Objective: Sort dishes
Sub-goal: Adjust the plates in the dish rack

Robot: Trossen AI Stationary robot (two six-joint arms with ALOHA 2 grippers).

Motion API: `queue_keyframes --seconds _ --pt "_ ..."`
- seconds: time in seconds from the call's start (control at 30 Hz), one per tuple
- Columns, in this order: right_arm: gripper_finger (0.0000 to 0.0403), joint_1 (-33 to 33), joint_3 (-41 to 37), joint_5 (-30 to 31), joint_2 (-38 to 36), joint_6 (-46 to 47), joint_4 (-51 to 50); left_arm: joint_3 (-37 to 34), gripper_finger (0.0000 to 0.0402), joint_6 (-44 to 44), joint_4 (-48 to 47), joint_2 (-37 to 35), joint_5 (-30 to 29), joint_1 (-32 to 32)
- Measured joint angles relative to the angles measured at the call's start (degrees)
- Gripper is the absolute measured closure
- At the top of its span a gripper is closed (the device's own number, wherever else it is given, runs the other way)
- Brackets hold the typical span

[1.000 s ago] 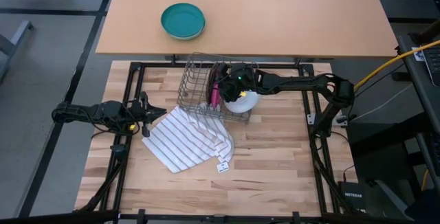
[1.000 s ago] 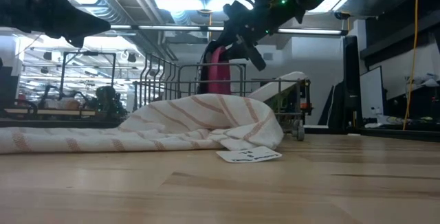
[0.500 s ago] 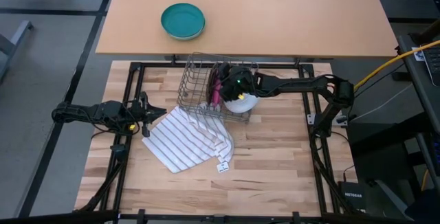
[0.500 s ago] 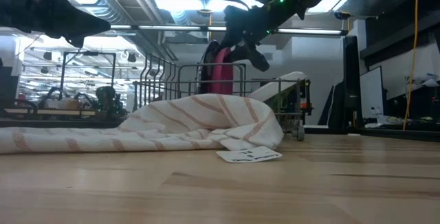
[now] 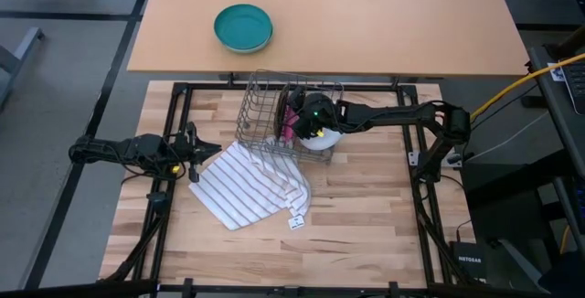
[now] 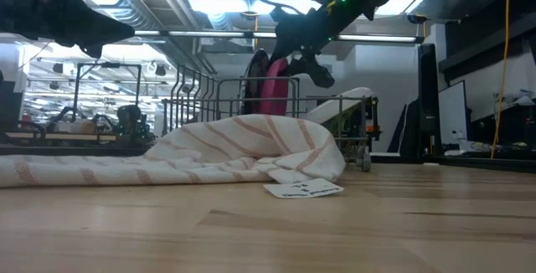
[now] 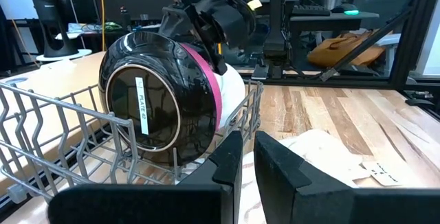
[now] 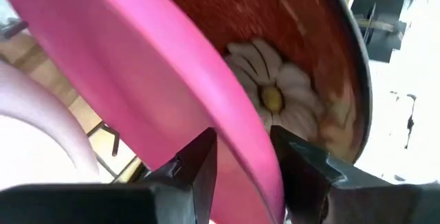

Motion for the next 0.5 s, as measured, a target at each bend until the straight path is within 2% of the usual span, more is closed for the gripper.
queue_keyframes --seconds 0.5 --pt "0.0265 0.3 0.0 -0.1 0.1 -1.1 0.3 0.0 0.0371 0.0 0.0 0.0 0.0 0.0"
